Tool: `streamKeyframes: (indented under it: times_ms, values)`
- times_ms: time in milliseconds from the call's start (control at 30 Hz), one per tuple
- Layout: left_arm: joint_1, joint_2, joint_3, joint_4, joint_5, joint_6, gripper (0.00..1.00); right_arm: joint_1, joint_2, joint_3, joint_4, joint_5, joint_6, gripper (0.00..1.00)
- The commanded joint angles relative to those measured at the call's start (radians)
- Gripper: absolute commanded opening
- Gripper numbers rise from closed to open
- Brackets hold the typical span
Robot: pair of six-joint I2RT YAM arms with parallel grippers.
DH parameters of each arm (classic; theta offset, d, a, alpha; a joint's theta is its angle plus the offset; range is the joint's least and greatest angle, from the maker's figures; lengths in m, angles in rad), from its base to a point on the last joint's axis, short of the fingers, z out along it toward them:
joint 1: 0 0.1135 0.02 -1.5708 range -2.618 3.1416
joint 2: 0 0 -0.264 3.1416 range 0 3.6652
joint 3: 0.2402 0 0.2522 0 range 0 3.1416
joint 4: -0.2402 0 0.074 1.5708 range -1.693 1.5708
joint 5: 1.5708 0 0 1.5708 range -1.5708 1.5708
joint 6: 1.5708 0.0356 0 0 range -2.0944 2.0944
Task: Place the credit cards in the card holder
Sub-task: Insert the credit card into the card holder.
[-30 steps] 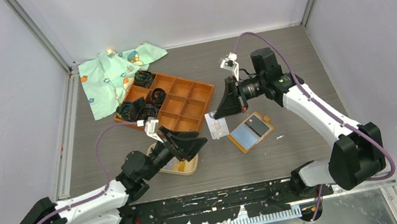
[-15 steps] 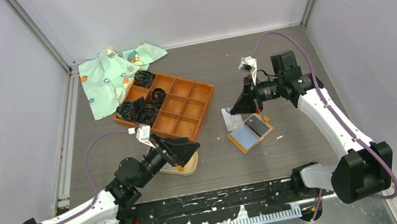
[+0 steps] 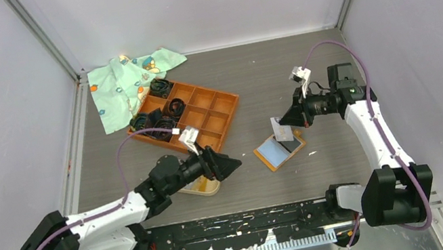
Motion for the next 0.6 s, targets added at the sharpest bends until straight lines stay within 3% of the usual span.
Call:
streamKeyframes:
  times_ms: [0,133,333,500,567]
  values:
    - [-0.035,0.065,0.140,-0.133,0.007,0.104,0.75,-0.056,-0.022,-0.023,-0.026,0.000,-0.125,0.01]
    - [-0.085,0.146,0.193,-0.177,-0.090,0.166,0.73,-0.099,0.018,-0.011,-0.038,0.021,-0.130,0.01]
    - [-0.130,0.343,0.293,-0.147,-0.099,0.178,0.63,-0.104,0.159,0.082,-0.189,0.088,-0.195,0.01]
    - [-0.146,0.509,0.379,-0.156,-0.140,0.076,0.51,-0.105,0.384,0.236,-0.459,0.096,-0.377,0.01]
    - [-0.151,0.561,0.409,-0.165,-0.165,0.039,0.44,-0.103,0.443,0.255,-0.482,0.108,-0.399,0.01]
